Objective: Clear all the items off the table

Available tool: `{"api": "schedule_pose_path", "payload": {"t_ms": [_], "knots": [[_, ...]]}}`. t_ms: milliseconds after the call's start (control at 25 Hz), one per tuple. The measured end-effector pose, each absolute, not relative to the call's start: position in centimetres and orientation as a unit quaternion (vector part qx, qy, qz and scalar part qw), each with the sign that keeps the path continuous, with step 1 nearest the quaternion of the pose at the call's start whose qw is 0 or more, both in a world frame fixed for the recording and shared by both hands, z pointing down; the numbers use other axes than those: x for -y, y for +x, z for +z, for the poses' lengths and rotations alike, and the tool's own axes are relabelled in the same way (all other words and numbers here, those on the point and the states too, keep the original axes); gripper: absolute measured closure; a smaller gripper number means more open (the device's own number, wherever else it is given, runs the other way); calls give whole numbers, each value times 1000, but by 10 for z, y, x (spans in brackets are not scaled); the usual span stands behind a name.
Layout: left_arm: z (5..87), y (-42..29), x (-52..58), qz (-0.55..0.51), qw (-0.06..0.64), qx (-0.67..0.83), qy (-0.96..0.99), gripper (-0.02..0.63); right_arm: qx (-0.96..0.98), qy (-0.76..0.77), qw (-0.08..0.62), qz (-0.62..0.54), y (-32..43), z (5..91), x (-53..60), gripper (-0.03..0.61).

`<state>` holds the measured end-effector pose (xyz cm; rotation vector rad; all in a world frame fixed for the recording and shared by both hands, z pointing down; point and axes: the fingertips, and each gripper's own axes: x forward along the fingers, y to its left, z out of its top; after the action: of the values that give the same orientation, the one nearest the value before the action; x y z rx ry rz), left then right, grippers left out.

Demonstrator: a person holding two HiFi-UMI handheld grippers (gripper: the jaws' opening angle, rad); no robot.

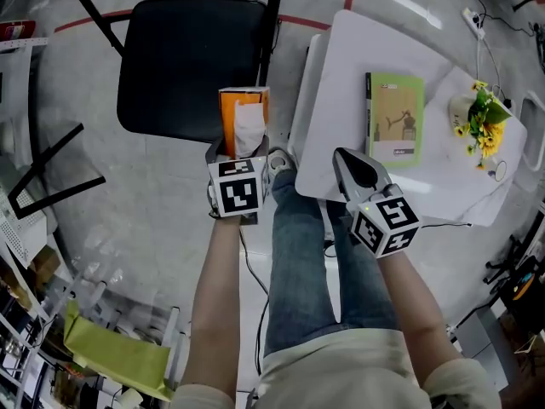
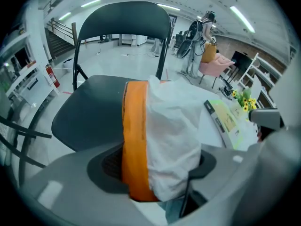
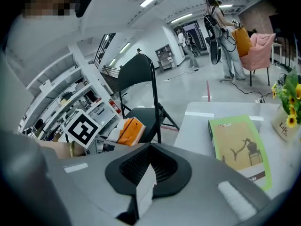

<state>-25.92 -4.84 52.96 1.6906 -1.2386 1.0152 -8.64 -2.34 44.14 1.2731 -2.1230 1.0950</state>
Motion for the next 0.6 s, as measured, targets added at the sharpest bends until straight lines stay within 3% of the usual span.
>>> {"api": "schedule_pose_path", "payload": {"t_ms": [600], "knots": [[547, -343, 80, 408, 397, 502, 651, 299, 775, 436, 226, 399, -147, 445, 49, 581]]}}
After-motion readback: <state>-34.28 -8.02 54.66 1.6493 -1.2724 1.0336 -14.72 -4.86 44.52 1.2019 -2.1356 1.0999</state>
